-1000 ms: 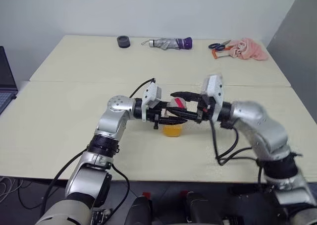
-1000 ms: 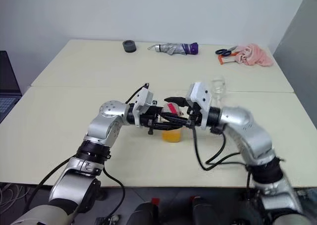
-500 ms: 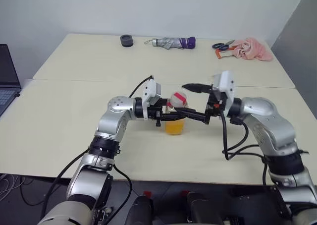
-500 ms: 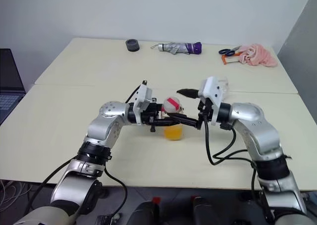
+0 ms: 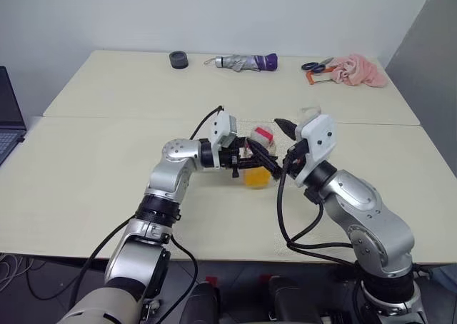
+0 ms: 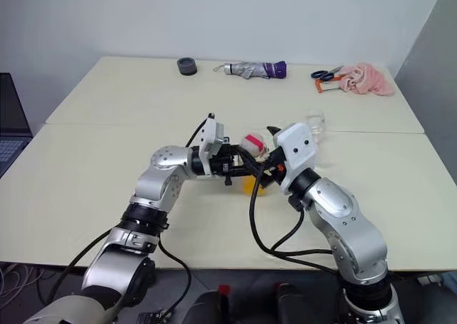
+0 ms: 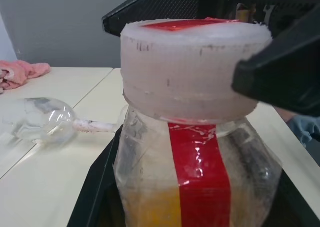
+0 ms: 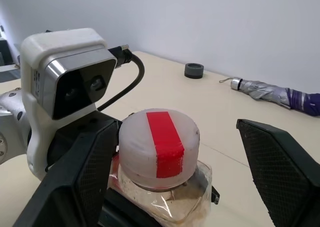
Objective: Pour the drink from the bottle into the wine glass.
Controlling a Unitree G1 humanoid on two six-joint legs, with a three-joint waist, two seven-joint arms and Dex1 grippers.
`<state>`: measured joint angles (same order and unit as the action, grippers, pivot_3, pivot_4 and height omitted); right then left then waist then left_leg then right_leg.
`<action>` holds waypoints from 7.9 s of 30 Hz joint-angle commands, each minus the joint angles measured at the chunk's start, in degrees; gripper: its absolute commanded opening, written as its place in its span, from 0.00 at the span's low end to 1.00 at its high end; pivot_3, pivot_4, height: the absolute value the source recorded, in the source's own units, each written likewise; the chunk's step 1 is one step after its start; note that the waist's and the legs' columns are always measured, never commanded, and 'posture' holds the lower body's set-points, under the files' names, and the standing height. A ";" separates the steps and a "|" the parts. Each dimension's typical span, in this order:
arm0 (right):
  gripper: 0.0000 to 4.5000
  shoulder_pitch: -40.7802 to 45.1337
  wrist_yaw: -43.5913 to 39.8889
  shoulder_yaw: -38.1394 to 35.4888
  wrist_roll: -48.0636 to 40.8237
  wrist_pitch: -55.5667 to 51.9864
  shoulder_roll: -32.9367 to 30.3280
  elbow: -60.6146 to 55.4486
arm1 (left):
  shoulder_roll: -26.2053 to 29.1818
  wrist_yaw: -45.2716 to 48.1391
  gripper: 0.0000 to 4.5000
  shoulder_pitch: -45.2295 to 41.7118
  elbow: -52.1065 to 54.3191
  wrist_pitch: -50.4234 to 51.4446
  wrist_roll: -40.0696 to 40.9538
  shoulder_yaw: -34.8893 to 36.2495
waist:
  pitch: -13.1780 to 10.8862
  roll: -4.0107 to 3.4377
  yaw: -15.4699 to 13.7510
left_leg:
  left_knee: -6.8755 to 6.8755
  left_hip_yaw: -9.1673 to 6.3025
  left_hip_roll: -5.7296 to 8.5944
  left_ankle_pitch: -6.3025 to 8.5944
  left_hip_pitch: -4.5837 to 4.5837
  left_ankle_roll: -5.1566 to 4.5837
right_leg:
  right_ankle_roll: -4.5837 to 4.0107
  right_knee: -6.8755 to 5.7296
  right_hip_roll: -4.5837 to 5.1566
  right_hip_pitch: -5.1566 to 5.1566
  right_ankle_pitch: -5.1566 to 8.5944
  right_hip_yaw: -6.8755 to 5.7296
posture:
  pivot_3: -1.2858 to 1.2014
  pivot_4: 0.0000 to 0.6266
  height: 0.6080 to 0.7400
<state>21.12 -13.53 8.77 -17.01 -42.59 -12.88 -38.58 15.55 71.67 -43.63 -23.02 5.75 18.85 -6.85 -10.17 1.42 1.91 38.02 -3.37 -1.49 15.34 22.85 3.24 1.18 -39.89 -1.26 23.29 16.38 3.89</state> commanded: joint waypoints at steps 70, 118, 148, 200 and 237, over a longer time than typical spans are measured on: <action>0.88 1.67 8.06 2.48 5.18 -2.59 5.85 -1.01 | -1.94 -0.16 0.40 -6.68 -8.02 -6.11 -3.07 0.85 | -0.21 -0.12 0.08 | -0.02 -0.02 0.05 0.00 0.06 -0.02 | 0.01 0.00 0.06 0.06 0.02 -0.02 | 0.52 0.24 1.00; 1.00 5.49 -18.01 -2.35 -6.39 8.90 -7.94 2.21 | 5.00 10.10 0.39 -4.17 -1.07 0.66 -0.78 -0.53 | -0.28 -0.20 0.67 | -0.01 -0.08 -0.04 0.00 0.01 -0.03 | -0.04 -0.08 -0.04 0.04 0.04 -0.09 | 0.52 0.24 1.00; 1.00 4.39 -13.39 -5.70 1.71 12.61 -11.44 8.81 | 4.79 9.26 0.39 -5.21 -4.24 -3.18 -1.71 -0.27 | -0.28 -0.20 0.46 | 0.01 -0.04 -0.01 0.00 0.05 -0.03 | -0.05 -0.05 -0.01 0.04 0.03 -0.06 | 0.52 0.24 1.00; 1.00 9.07 -16.50 -0.56 1.28 12.36 -11.73 10.74 | 4.13 8.50 0.38 -6.09 -6.01 -4.68 -2.27 0.53 | -0.28 -0.20 0.28 | 0.02 -0.04 0.00 0.00 0.05 -0.03 | -0.05 -0.06 -0.01 0.04 0.03 -0.07 | 0.52 0.24 1.00; 1.00 6.82 -18.38 -3.34 -5.40 8.60 -11.61 7.57 | 4.60 8.69 0.38 -5.96 -6.02 -4.68 -2.40 0.57 | -0.28 -0.20 0.28 | 0.03 -0.05 0.00 0.00 0.05 -0.03 | -0.05 -0.07 -0.01 0.04 0.03 -0.07 | 0.52 0.24 1.00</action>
<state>27.67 -32.21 7.43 -21.58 -34.25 -24.49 -28.90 19.95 80.48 -48.04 -30.13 1.99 15.74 -7.27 -10.46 1.22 2.20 38.04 -3.42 -1.49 15.34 22.91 3.21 1.12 -39.96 -1.27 23.33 16.41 3.83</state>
